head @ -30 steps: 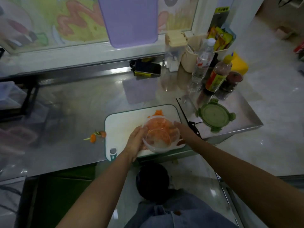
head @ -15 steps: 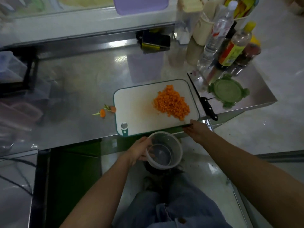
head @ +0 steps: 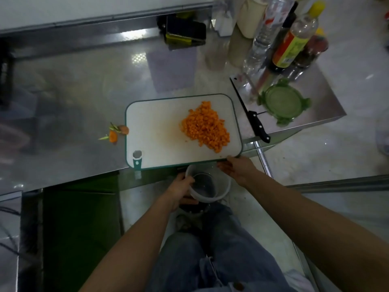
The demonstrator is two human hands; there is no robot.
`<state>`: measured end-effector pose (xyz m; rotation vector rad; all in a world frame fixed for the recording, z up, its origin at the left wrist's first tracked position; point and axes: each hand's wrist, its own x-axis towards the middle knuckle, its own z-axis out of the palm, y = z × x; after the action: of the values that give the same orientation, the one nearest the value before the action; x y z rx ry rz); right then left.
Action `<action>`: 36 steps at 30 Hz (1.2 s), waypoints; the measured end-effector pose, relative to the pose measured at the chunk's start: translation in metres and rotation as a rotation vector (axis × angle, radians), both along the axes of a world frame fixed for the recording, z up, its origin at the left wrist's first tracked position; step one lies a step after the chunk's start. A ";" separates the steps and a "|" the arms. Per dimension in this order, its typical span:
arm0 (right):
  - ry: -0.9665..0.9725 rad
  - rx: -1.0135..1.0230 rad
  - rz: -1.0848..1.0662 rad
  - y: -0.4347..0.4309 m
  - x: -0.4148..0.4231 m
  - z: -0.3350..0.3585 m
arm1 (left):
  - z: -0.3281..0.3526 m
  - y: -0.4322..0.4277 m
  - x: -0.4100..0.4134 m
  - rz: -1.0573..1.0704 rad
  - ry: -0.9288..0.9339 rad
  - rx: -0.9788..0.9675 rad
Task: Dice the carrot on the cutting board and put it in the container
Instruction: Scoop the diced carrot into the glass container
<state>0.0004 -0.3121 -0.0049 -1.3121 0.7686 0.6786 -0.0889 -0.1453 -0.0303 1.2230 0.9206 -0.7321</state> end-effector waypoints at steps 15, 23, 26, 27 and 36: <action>-0.878 -0.604 0.691 -0.003 0.048 0.005 | -0.013 -0.011 0.002 0.090 -0.023 -0.028; -1.018 -0.548 0.931 0.006 0.049 -0.020 | -0.015 -0.014 0.007 0.153 -0.014 -0.072; -1.057 -0.515 0.937 0.000 0.035 -0.023 | -0.017 -0.012 0.009 0.173 -0.007 -0.080; -1.053 -0.496 0.966 -0.002 0.032 -0.022 | -0.017 -0.013 0.009 0.177 -0.006 -0.079; -0.993 -0.438 0.996 -0.007 0.026 -0.023 | -0.018 -0.010 0.010 0.150 -0.034 -0.089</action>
<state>0.0267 -0.3193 -0.0279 -2.1703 -0.6481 0.4980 -0.0789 -0.1554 -0.0478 1.0731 0.9309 -0.6246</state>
